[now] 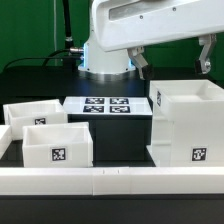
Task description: Assemble drawer
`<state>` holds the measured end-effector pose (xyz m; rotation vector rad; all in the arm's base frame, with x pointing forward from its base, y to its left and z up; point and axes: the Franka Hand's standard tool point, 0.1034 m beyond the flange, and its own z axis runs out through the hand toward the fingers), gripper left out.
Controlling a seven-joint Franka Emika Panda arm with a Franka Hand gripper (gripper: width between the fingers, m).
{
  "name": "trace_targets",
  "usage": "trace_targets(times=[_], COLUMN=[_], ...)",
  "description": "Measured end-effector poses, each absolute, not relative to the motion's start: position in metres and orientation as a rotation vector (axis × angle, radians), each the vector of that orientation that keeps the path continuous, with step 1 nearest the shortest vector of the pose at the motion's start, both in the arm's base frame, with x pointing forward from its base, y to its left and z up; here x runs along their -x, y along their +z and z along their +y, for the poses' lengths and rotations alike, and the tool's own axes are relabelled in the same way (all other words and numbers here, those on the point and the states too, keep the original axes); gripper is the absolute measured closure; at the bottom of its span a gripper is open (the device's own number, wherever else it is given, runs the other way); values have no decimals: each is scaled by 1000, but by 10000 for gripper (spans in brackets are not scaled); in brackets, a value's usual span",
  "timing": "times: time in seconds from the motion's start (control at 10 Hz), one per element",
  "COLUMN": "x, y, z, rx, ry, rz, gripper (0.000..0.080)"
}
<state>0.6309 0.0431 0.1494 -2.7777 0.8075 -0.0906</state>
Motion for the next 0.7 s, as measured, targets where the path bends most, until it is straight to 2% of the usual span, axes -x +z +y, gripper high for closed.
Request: trace_targets(times=[0.2,0.4,0.6,0.7], x=[-623,-618,-614,-614], y=[145,141,137,137], z=[25,1,-31,-33], rx=[2933,2993,2968,2974], ry=[-97,-86,-97,-95], rz=[289,77,65,71], gripper=[150,150,150,150])
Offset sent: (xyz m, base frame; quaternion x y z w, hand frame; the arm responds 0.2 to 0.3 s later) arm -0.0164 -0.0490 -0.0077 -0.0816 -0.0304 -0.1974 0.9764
